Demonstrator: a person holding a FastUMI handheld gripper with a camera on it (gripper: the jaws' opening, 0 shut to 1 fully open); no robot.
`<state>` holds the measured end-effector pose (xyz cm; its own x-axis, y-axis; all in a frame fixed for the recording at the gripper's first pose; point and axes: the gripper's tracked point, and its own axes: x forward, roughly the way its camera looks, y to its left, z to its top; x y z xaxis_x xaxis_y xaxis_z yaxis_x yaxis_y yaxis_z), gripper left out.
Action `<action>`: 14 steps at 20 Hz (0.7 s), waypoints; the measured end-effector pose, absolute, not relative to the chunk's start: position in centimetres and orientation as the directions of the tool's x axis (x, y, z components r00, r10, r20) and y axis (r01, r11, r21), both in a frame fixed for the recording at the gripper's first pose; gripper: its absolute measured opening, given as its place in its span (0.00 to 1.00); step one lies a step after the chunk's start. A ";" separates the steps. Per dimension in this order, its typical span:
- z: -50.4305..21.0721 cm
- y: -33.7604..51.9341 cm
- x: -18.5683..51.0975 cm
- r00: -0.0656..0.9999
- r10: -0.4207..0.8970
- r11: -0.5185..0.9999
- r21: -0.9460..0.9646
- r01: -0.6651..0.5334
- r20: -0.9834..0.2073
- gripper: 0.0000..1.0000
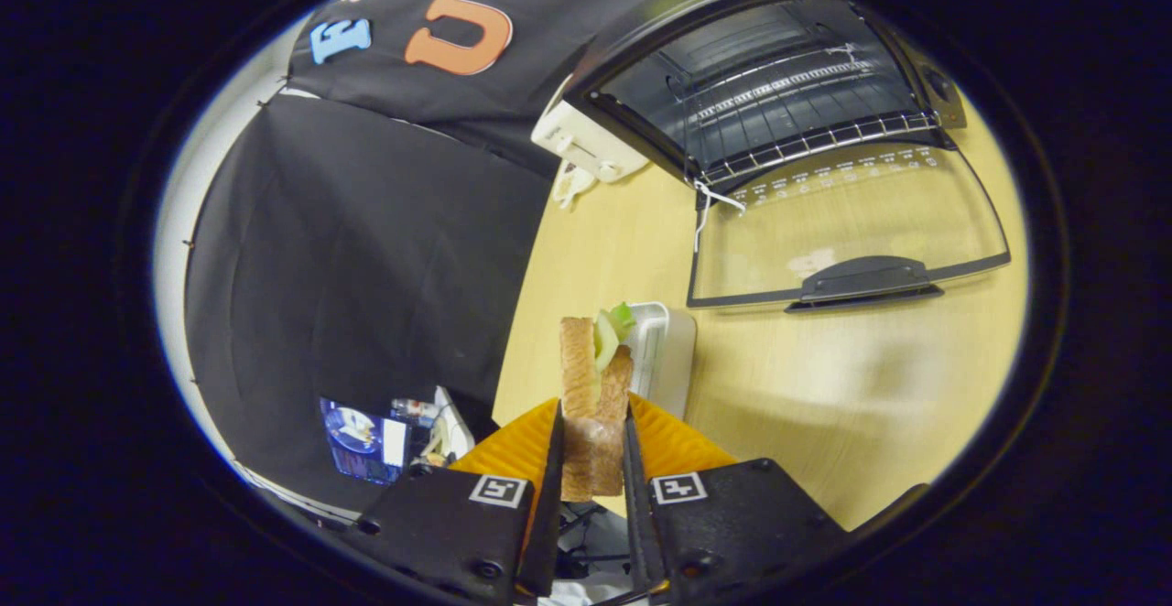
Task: Open the toaster oven, put the food inside, and close the toaster oven door.
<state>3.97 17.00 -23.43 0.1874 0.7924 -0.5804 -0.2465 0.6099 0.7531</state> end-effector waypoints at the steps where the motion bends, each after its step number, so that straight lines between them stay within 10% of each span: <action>1: -23.0 16.9 4.4 0.208 0.806 0.592 0.763 -0.261 -0.554 0.36; 14: -20.8 11.4 13.1 0.639 0.687 0.570 0.802 -0.179 -0.346 0.36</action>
<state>13.06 11.36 -20.81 0.6393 0.6868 -0.3459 -0.1787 0.5702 0.8018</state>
